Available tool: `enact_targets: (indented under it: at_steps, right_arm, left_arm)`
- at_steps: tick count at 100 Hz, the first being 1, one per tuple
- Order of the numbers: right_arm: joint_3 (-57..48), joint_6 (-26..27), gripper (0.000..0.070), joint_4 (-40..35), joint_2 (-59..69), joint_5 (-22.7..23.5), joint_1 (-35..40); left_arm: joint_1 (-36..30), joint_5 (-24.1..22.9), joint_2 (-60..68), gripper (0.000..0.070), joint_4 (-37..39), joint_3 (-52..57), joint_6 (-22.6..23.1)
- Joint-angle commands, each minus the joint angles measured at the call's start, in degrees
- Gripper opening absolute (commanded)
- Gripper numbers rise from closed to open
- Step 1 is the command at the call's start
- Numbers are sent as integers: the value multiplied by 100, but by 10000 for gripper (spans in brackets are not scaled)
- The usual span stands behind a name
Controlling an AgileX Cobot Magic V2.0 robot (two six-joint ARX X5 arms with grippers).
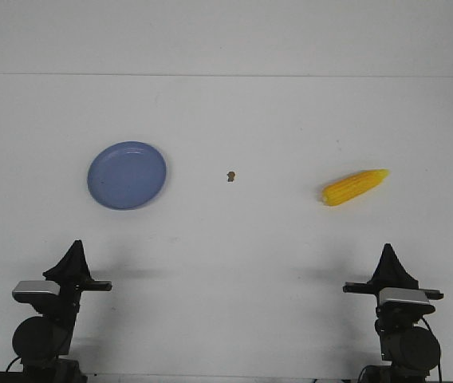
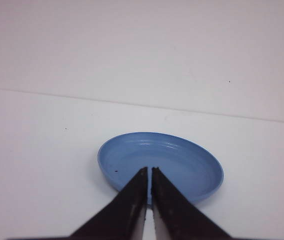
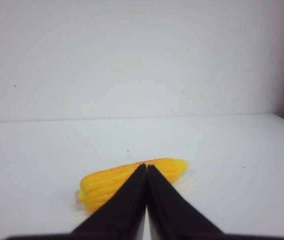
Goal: Place corn on plate with both arms
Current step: 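Raise both grippers from rest and move them forward over the table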
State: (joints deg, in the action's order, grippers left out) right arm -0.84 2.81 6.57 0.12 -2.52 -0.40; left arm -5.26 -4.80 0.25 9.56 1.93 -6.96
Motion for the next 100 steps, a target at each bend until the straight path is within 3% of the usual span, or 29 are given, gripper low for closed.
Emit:
enact_targets:
  at_steps: [1,71,88,100]
  right_arm:
    - [13,39,0,70,-4,9,2]
    - [11,-111,0,129,-4,-48,2]
    - [-131,39,0,374,-4,15,9]
    - [-691,85,0,-201,17,33,7]
  left_arm:
    - [2,-33,-7,16,72,-114,-4]
    - [2,-33,-7,16,39,83,-22]
    - [2,-31,120,16,-844,870,-310]
    - [2,22,551,16,-1620,1727,-470]
